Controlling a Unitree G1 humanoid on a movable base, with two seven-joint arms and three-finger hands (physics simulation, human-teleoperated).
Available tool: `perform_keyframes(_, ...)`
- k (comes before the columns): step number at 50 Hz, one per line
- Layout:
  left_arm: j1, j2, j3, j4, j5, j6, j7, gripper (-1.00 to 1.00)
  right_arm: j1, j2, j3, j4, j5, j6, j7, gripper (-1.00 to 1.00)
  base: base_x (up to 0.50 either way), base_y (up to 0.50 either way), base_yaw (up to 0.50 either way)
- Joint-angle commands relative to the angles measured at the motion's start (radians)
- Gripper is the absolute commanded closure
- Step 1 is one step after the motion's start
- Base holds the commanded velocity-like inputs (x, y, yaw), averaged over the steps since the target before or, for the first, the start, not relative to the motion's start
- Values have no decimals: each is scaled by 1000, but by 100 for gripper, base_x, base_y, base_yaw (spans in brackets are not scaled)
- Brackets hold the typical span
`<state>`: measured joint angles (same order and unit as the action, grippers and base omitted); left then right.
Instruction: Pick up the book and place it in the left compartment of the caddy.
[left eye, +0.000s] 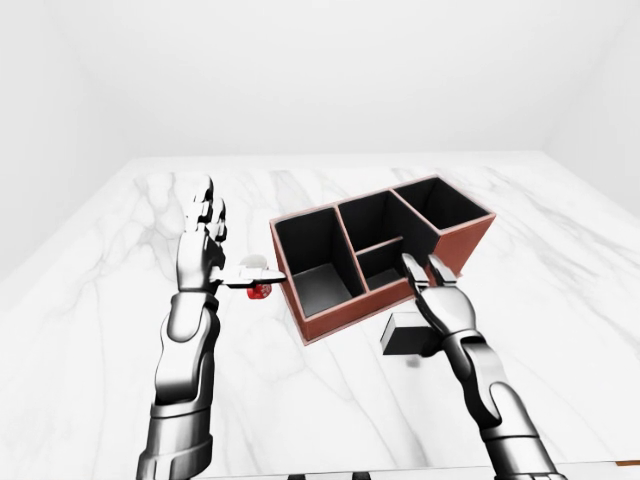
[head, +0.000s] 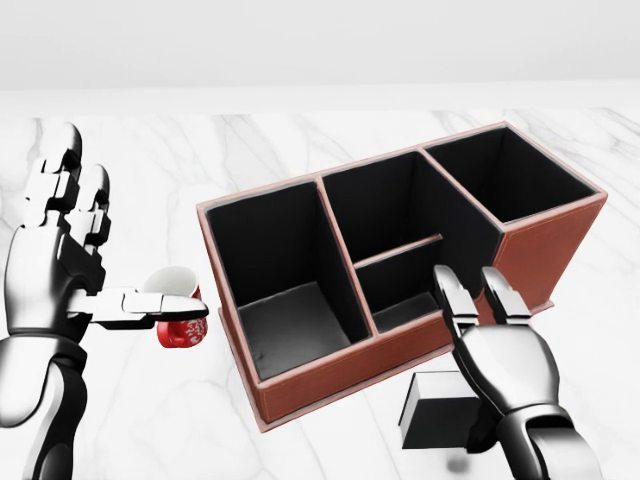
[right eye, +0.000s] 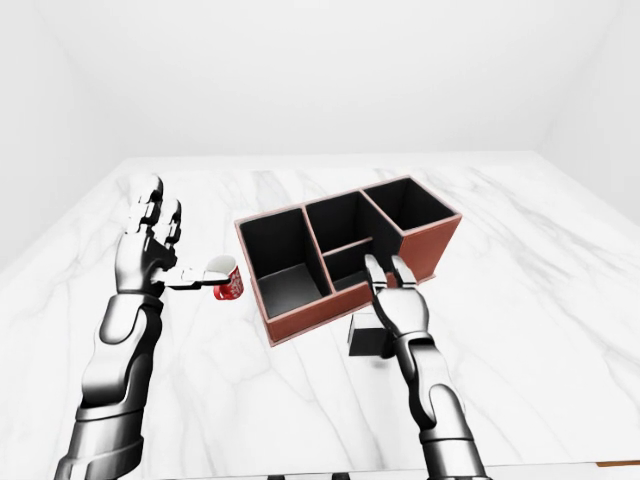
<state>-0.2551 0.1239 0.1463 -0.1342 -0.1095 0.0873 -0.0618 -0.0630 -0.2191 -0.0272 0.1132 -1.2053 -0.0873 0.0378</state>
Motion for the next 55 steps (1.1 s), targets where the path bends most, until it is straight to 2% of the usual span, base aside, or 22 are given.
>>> perform_keyframes(1, 6, -2, -1, 3, 0, 0, 1, -100, 2, 5, 30, 71, -76, 0, -45, -100, 0, 0, 0)
perform_keyframes(11, -3, 3, 4, 21, -3, 0, -2, -100, -43, 5, 72, 188, -130, 0, -107, -100, 0, 0, 0)
perform_keyframes(15, -7, 5, 5, 30, -5, 0, -2, -100, 8, -41, 41, 180, -126, 0, -125, -100, 0, 0, 0)
perform_keyframes(23, -8, 6, 4, 29, -5, 0, 0, -100, 29, -73, 10, 204, -151, 0, -150, -100, 0, 0, 0)
perform_keyframes(30, -12, 7, 4, 41, -5, 0, -2, -100, 31, -70, 11, 232, -164, 0, -163, -100, 0, 0, 0)
perform_keyframes(35, -15, 8, 4, 58, -6, 0, -3, -100, -15, -64, 42, 329, -192, 0, -220, -100, 0, 0, 0)
perform_keyframes(39, -11, 9, 7, 54, -8, 0, -3, -100, 0, -74, 52, 345, -198, 0, -235, -100, 0, 0, 0)
perform_keyframes(40, -9, 9, 7, 54, -8, 0, -3, -100, -1, -72, 54, 345, -199, 0, -233, -60, 0, 0, 0)
perform_keyframes(41, -6, 8, 7, 55, -8, 0, -3, -100, -5, -67, 58, 343, -201, 0, -230, 95, 0, 0, 0)
perform_keyframes(42, -5, 7, 6, 56, -8, 0, -3, -100, -5, -66, 59, 343, -202, 0, -229, 100, 0, 0, 0)
perform_keyframes(55, 2, 2, 1, 48, -5, 0, -1, -100, -1, -64, 60, 341, -204, 0, -240, 100, 0, 0, 0)
